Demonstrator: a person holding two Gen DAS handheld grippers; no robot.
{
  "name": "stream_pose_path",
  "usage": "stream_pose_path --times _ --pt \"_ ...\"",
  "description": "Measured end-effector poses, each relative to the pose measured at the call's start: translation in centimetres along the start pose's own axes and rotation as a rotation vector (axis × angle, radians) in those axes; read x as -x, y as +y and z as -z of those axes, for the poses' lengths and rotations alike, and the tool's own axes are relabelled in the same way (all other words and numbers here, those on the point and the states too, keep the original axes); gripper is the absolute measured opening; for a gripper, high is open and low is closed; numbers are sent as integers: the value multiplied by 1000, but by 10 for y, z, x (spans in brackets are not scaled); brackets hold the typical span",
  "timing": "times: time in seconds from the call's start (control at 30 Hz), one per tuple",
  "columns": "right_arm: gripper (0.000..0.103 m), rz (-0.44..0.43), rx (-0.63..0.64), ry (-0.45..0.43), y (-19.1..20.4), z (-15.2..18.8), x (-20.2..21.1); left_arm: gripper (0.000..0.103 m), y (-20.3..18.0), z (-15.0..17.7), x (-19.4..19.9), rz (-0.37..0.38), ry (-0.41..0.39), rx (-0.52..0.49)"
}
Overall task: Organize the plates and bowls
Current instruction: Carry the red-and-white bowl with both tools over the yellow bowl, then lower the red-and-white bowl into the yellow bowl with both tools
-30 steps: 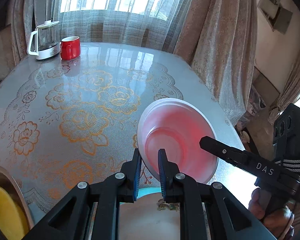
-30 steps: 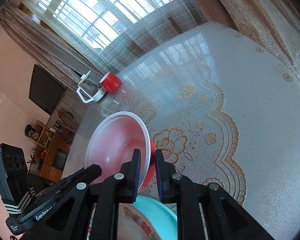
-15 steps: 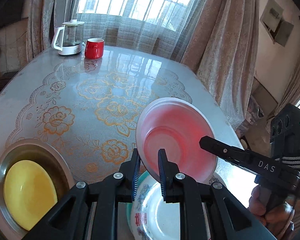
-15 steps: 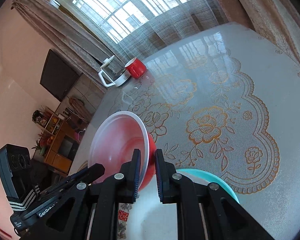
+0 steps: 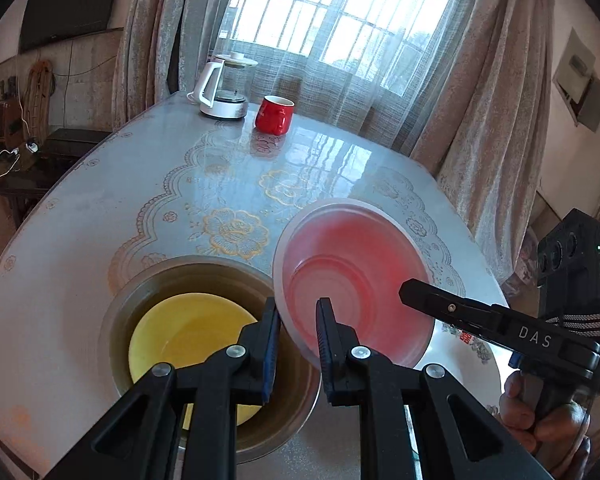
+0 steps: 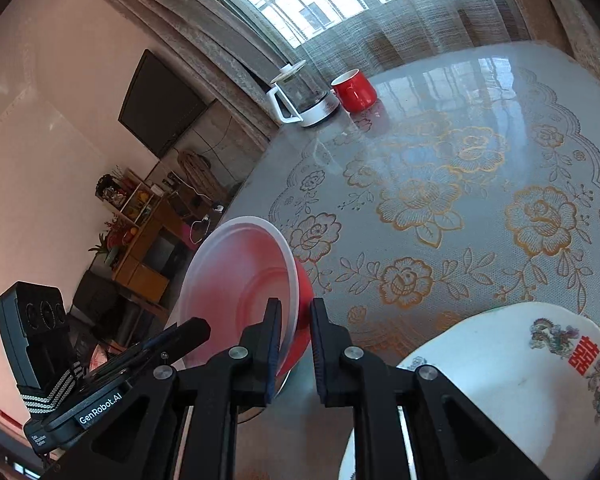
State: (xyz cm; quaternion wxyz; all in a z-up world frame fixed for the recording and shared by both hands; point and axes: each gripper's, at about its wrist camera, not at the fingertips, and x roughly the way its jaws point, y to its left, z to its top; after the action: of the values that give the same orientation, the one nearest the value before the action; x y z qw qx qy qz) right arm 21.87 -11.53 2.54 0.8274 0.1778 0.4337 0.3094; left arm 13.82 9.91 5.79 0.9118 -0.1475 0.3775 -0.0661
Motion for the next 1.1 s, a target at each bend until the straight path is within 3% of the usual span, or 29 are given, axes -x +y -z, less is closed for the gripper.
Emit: stream_pose_path --times 0.33,1.1 --pt "15 -63 72 96 46 10 -51 17 62 11 25 -52 -11 88" --pt "19 -3 54 234 42 41 -90 17 93 40 -11 -86 123 126"
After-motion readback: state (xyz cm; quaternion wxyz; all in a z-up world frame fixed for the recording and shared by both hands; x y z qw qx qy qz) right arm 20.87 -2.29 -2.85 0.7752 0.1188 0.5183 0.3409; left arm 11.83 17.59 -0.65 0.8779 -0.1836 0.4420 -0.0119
